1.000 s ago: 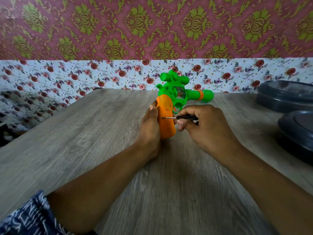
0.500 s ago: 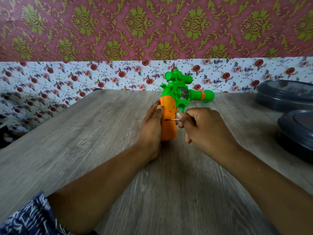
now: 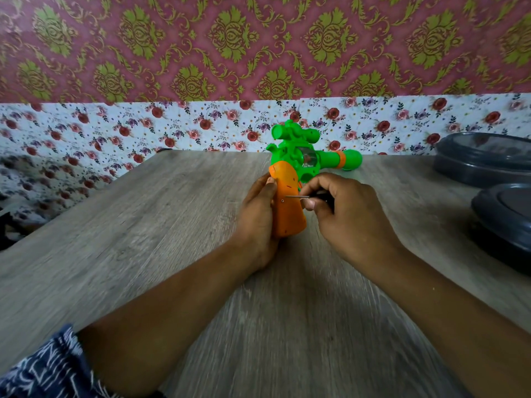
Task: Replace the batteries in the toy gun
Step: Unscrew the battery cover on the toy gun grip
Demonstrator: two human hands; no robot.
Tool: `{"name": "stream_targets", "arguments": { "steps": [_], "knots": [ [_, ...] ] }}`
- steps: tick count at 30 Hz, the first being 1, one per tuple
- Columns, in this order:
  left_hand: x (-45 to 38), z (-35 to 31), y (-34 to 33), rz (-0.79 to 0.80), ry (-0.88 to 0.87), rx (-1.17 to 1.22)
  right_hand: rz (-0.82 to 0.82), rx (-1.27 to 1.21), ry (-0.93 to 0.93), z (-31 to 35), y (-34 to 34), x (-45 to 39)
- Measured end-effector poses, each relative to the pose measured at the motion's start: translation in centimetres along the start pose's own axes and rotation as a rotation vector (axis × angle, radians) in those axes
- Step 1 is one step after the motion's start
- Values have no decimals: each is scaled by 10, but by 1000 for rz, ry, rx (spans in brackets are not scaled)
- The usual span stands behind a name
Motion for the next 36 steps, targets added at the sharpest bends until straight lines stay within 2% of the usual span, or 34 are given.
{"name": "stream_targets", "arguments": {
  "steps": [5, 17, 26, 31, 36],
  "knots": [
    [5, 2, -7, 58, 91, 81, -75, -131, -83, -2, 2, -4],
    [13, 3, -15, 84, 58, 37, -127, -17, -24, -3, -9, 5],
    [16, 1, -15, 80, 55, 60, -109, -51, -46, -1, -9, 6],
    [17, 1, -16, 84, 40, 62, -74, -118, -142, -5, -12, 8],
    [17, 1, -16, 73, 44, 51, 53, -188, -242, -15, -15, -1]
  ]
}}
Point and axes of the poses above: each hand's wrist, its own x-axis away from the middle knuckle, its own y-axis out of the back of the hand, z = x × y, the point moved 4 cm from there along -x, towards the middle knuckle, and after that the axes turned 6 degrees about -z, right-handed, at the moved point
